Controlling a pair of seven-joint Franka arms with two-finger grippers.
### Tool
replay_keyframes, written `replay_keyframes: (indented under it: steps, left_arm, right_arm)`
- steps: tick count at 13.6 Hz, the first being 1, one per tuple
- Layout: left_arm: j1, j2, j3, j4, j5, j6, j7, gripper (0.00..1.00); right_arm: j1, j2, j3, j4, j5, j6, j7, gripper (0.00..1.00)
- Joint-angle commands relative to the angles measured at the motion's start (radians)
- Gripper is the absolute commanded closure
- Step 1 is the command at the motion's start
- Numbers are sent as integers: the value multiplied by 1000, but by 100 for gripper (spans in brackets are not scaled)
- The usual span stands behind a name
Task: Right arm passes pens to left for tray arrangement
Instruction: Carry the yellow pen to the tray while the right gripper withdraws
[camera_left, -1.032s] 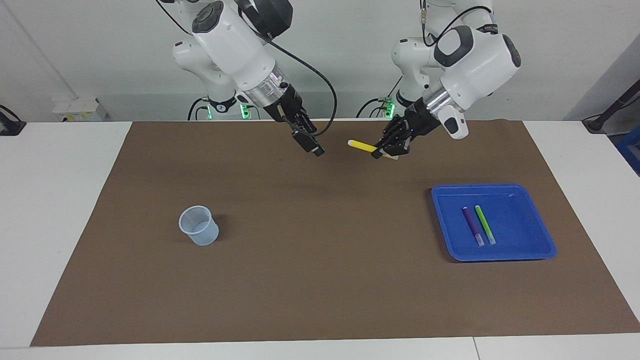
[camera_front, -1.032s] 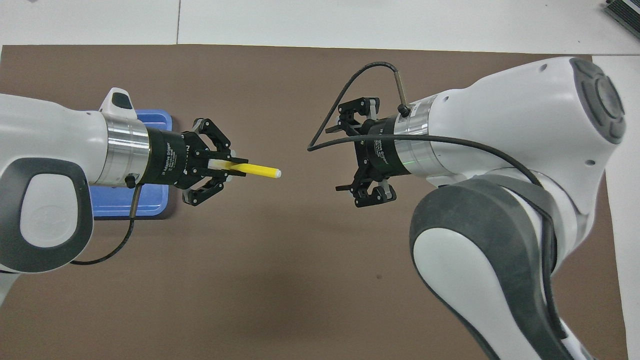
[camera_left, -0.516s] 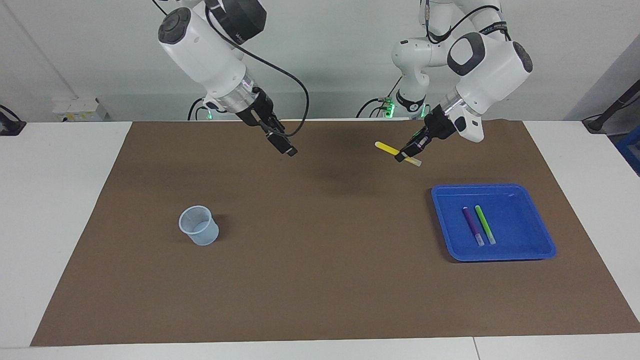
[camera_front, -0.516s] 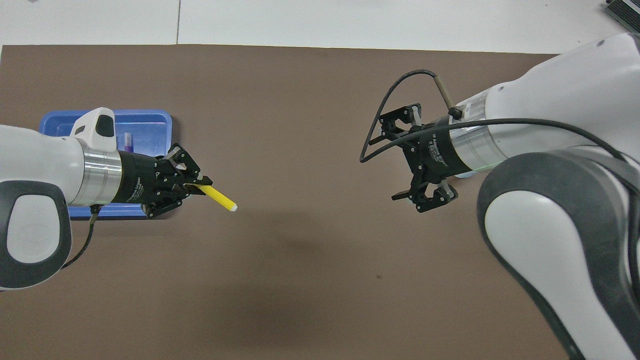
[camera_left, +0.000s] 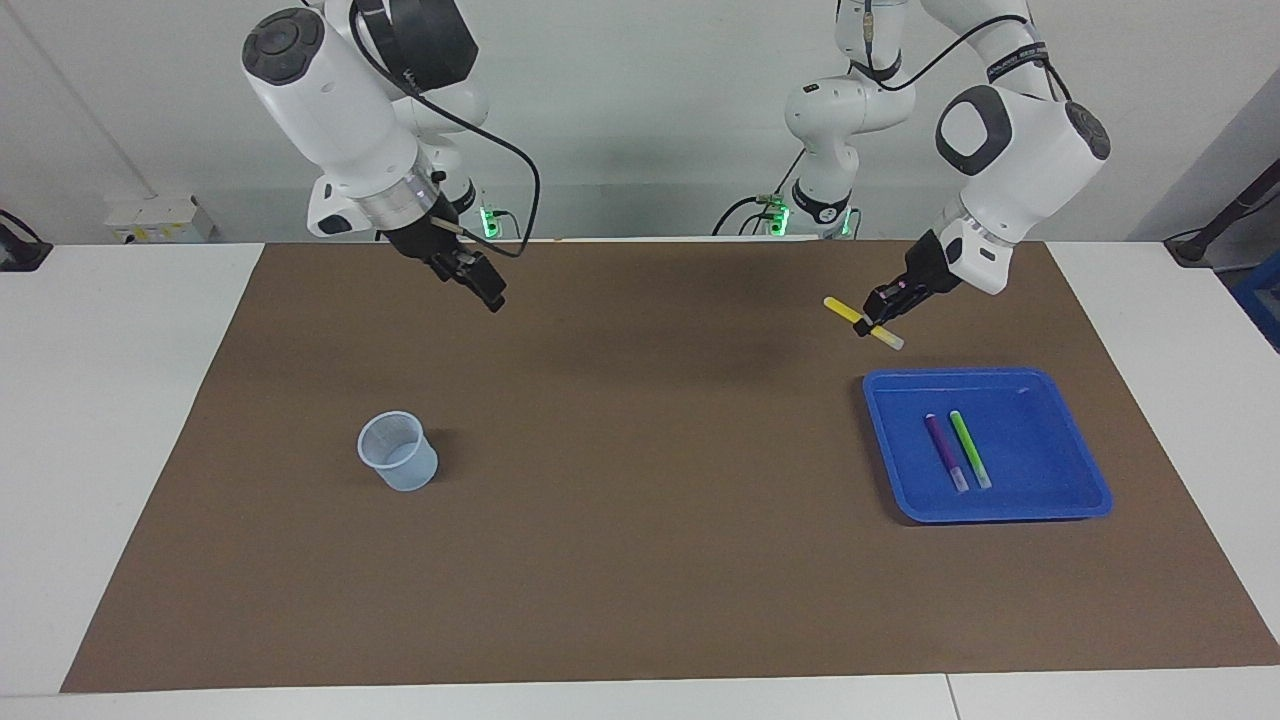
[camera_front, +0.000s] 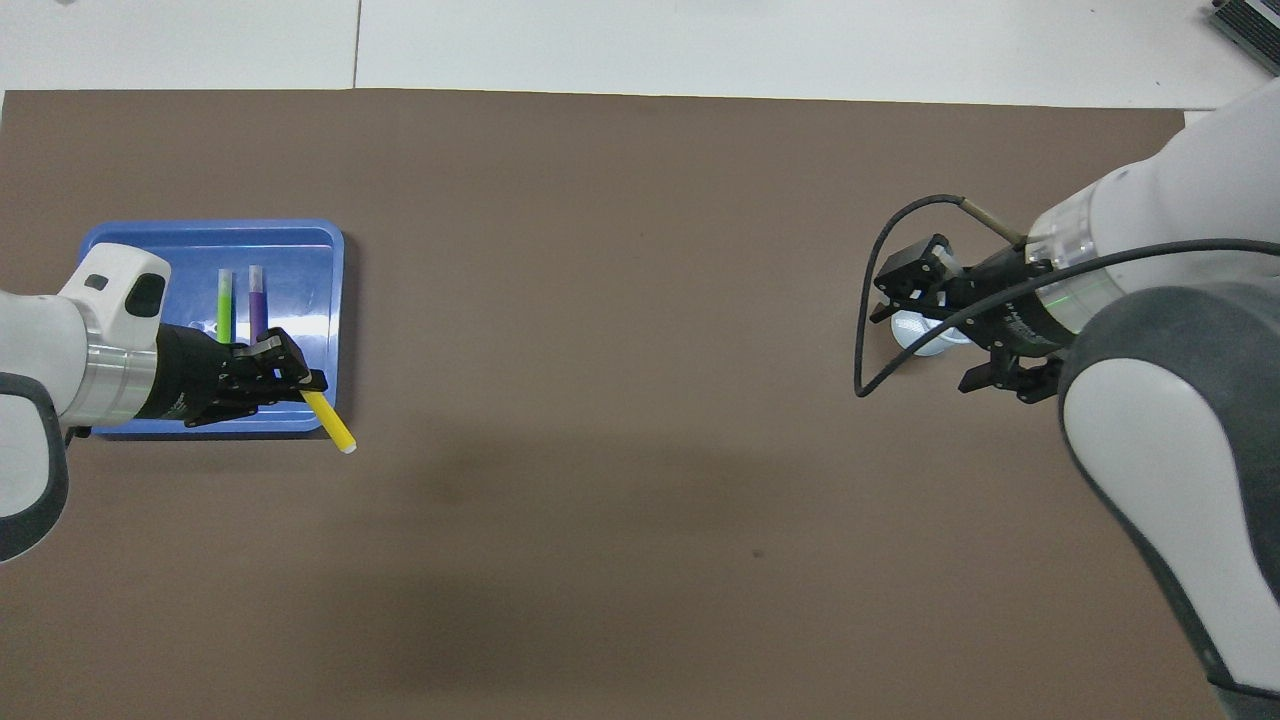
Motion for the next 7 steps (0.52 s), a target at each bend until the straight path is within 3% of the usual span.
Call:
replay_keyframes:
  steps: [1, 3, 7]
  left_arm:
    - [44, -8, -8, -39, 43, 33, 123, 100]
    - [54, 6, -8, -45, 115, 81, 206, 100]
    - [107, 58, -8, -32, 224, 116, 295, 100]
  right_arm:
    - [-123, -23, 10, -24, -27, -13, -287, 0]
    - [-170, -25, 9, -19, -39, -11, -444, 0]
    - [-174, -86, 12, -14, -165, -19, -524, 0]
